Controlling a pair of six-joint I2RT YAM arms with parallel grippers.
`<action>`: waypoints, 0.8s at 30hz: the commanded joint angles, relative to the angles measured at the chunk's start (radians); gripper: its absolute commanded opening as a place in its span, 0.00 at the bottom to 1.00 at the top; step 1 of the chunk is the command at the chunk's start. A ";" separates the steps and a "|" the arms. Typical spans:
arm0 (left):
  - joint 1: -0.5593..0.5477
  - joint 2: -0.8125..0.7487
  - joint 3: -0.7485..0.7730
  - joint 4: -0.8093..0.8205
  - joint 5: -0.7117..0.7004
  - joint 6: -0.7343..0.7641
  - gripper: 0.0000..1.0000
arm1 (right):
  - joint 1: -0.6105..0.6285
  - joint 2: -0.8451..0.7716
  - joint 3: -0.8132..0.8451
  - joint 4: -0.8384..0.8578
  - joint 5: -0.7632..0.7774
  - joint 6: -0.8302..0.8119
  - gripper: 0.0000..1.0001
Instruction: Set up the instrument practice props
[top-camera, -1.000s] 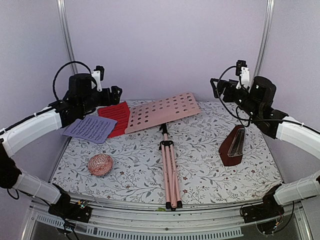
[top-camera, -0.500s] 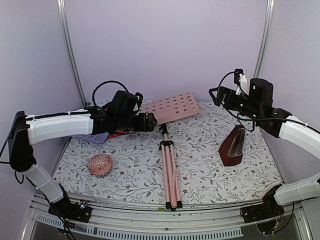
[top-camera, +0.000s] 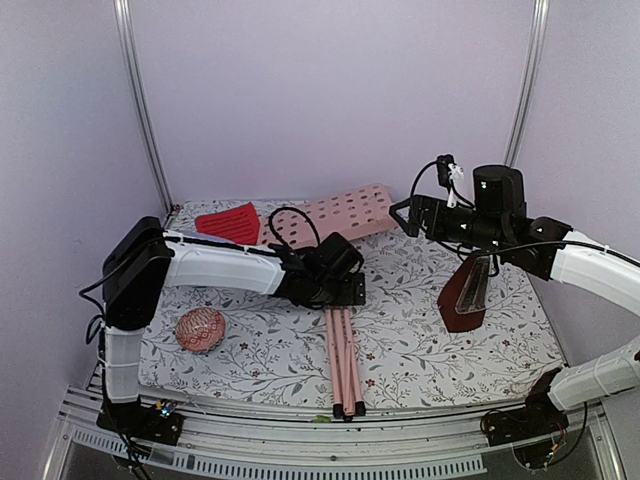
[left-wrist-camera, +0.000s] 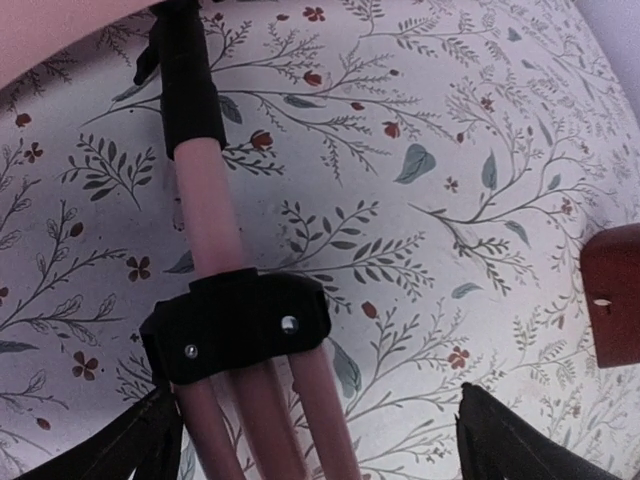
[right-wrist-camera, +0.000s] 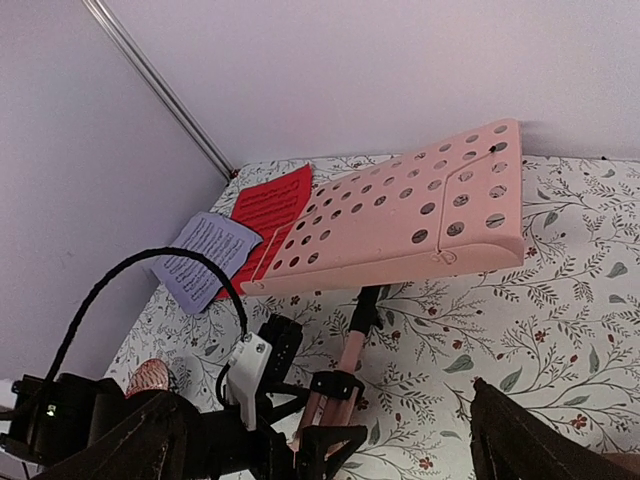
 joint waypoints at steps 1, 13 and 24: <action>-0.022 0.098 0.071 -0.138 -0.085 -0.039 0.96 | 0.000 -0.012 0.006 -0.017 0.035 0.006 0.99; -0.009 0.146 0.054 -0.098 -0.099 0.030 0.43 | -0.025 0.024 0.079 -0.010 -0.007 -0.005 1.00; 0.100 -0.278 -0.158 0.337 0.078 0.256 0.00 | -0.046 -0.028 0.074 -0.020 -0.149 -0.026 0.92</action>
